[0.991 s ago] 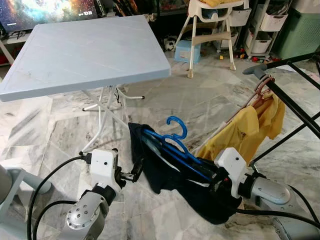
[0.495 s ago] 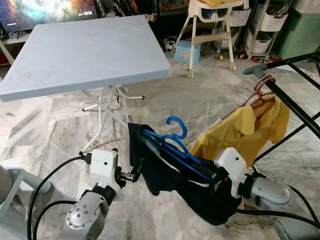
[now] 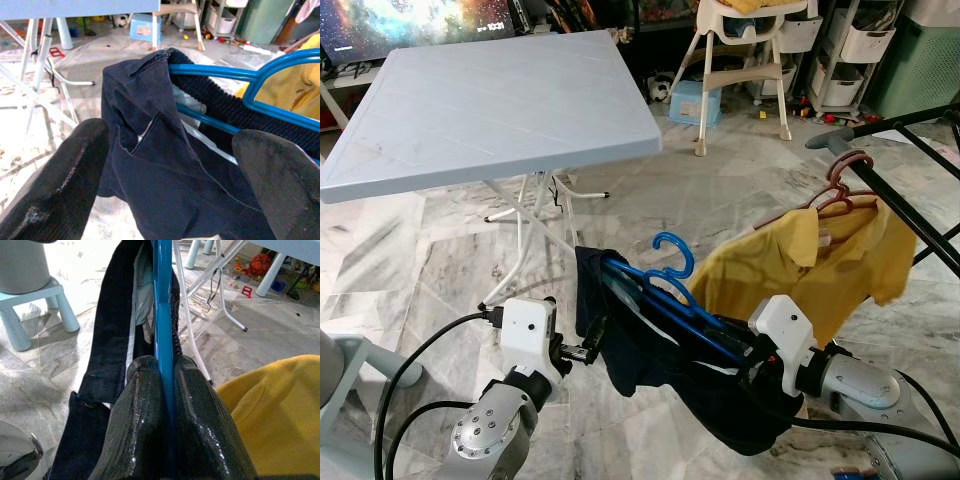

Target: Hang hanger

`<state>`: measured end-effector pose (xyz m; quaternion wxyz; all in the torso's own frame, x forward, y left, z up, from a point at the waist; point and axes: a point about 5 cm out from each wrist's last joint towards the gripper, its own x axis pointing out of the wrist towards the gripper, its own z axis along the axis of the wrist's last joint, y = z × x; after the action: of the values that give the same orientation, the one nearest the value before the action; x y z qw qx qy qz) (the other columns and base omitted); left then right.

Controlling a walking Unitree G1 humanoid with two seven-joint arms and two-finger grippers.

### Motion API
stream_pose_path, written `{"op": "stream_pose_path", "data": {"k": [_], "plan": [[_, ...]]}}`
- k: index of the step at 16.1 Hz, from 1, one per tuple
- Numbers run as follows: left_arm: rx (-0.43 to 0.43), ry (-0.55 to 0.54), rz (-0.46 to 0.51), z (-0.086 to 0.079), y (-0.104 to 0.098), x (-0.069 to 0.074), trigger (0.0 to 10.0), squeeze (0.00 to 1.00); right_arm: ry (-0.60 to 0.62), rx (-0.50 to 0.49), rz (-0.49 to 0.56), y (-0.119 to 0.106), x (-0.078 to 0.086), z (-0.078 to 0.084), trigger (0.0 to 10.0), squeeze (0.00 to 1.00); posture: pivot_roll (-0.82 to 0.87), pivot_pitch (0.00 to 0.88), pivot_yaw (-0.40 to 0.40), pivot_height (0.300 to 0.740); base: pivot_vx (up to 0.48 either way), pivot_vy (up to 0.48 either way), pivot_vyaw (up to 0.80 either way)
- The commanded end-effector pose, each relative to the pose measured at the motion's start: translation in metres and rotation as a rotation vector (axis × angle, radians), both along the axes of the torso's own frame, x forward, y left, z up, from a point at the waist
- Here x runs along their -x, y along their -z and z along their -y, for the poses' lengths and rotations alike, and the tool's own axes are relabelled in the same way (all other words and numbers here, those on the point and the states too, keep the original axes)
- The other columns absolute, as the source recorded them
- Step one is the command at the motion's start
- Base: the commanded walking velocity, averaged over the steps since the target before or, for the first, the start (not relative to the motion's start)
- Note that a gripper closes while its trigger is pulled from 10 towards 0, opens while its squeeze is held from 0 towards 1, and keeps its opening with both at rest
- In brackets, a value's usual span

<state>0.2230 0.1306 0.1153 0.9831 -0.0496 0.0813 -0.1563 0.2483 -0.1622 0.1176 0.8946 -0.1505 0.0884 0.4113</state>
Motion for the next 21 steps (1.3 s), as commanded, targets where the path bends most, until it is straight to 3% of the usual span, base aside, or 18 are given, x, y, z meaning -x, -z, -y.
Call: {"op": "stream_pose_path", "data": {"k": [1, 11, 12, 13, 16, 18, 21], "plan": [[-0.01, -0.005, 0.001, -0.002, -0.001, 0.001, 10.0, 0.0, -0.004, -0.018, 0.053, -0.01, -0.003, 0.0, 10.0, 0.0, -0.04, 0.099, 0.032, 0.74, 0.0, 0.0, 0.0], [-0.01, -0.005, 0.001, -0.002, -0.001, 0.001, 10.0, 0.0, -0.004, -0.018, 0.053, -0.01, -0.003, 0.0, 10.0, 0.0, -0.04, 0.099, 0.032, 0.74, 0.0, 0.0, 0.0], [-0.01, -0.004, 0.002, -0.002, -0.001, 0.001, 10.0, 0.0, -0.017, -0.006, 0.054, -0.009, -0.003, -0.001, 10.0, 0.0, 0.0, 0.0, 0.0, 0.74, 0.0, 0.0, 0.0], [-0.033, -0.015, 0.016, -0.002, -0.001, -0.007, 10.0, 0.0, 0.078, 0.012, 0.134, -0.014, -0.016, 0.006, 10.0, 0.0, -0.06, 0.098, 0.045, 0.74, 0.0, 0.0, 0.0], [-0.069, -0.076, 0.057, -0.01, -0.006, -0.017, 10.0, 0.0, 0.196, 0.025, 0.215, -0.029, -0.038, 0.02, 10.0, 0.0, -0.06, 0.095, 0.055, 0.74, 0.0, 0.0, 0.0], [-0.096, -0.091, 0.067, -0.013, -0.006, -0.019, 10.0, 0.0, 0.197, 0.028, 0.212, -0.031, -0.043, 0.023, 10.0, 0.0, -0.06, 0.095, 0.061, 0.74, 0.0, 0.0, 0.0], [-0.137, -0.116, 0.089, -0.02, -0.007, -0.027, 10.0, 0.0, 0.08, 0.06, 0.208, -0.03, -0.042, 0.023, 10.0, 0.0, -0.06, 0.09, 0.061, 0.74, 0.0, 0.0, 0.0]]}}
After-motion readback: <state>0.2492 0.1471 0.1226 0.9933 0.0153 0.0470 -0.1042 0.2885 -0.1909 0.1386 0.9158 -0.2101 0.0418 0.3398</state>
